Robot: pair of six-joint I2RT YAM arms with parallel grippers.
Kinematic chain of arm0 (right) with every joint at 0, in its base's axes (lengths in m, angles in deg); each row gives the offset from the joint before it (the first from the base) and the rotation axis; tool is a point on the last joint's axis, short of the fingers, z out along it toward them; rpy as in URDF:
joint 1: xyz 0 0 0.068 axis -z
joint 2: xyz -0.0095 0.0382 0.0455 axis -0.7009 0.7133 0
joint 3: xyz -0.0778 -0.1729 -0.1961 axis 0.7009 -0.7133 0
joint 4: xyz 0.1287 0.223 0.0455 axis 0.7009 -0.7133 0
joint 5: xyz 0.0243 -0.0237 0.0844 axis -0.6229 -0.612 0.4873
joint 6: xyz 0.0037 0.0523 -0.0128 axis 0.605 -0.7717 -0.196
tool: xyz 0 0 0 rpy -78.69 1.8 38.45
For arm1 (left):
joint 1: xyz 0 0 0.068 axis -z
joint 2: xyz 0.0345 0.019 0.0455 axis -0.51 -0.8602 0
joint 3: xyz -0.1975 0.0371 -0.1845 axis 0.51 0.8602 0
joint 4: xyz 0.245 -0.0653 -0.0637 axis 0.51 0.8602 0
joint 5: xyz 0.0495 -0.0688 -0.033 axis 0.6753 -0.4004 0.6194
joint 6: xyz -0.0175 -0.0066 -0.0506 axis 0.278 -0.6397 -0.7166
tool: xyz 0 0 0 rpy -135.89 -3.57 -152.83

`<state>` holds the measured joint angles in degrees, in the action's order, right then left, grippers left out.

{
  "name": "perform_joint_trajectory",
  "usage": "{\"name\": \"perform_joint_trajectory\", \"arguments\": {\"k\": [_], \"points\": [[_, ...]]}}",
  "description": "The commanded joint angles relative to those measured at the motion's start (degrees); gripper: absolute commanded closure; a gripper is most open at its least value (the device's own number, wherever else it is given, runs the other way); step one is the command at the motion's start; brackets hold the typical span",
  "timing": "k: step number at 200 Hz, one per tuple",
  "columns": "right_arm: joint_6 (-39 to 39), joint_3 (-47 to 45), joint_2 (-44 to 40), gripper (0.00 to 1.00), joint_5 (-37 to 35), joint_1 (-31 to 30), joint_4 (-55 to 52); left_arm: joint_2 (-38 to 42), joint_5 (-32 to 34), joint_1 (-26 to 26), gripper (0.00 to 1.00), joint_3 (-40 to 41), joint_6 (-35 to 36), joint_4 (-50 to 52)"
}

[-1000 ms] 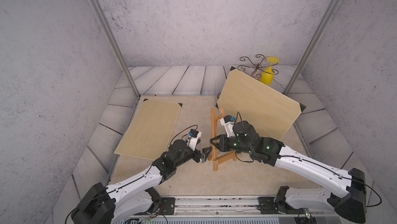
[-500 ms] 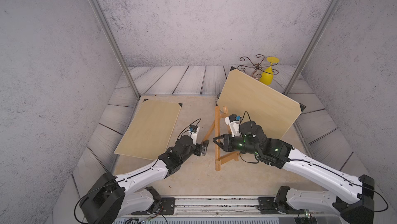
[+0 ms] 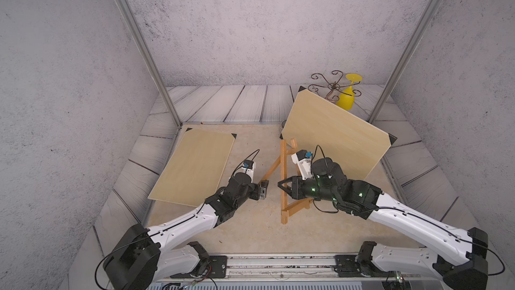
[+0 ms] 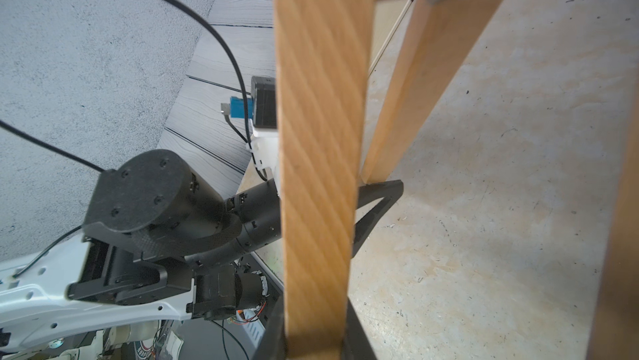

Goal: Assemble the easel
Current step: Unfold the easel.

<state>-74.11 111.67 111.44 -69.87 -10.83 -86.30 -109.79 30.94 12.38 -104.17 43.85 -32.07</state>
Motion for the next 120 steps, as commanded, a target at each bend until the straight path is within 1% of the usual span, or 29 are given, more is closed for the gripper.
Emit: {"name": "perform_joint_trajectory", "arguments": {"k": [1, 17, 31, 55, 69, 96, 120], "points": [[1.5, 1.2, -0.2, 1.00, -0.7, -0.1, -1.5, 3.3, 0.0, -1.3, 0.07, 0.8, -1.3, -0.3], [1.4, 1.3, 0.7, 1.00, -3.5, -0.1, 0.2, 4.8, -1.0, -1.3, 0.07, 2.8, -1.3, -1.6], [1.5, 0.9, 1.4, 1.00, -5.2, -0.1, 2.7, 6.3, -1.5, -1.3, 0.07, 3.2, -1.8, 0.8], [1.5, 1.7, 3.1, 1.00, -8.1, -0.1, 4.6, 9.8, -6.6, -1.3, 0.07, 4.4, -0.7, 2.6], [0.8, 1.8, 3.8, 1.00, -10.2, -0.1, 6.1, 12.1, -8.4, -1.3, 0.07, 5.5, -0.5, 3.6], [0.8, 2.2, 5.9, 1.00, -14.8, -0.2, 7.9, 18.1, -8.1, -1.3, 0.07, 8.6, -3.3, 6.3], [2.5, 3.5, 9.2, 1.00, -21.7, -0.5, 8.2, 26.4, -6.8, -1.3, 0.06, 9.8, -6.3, 13.5]]}}
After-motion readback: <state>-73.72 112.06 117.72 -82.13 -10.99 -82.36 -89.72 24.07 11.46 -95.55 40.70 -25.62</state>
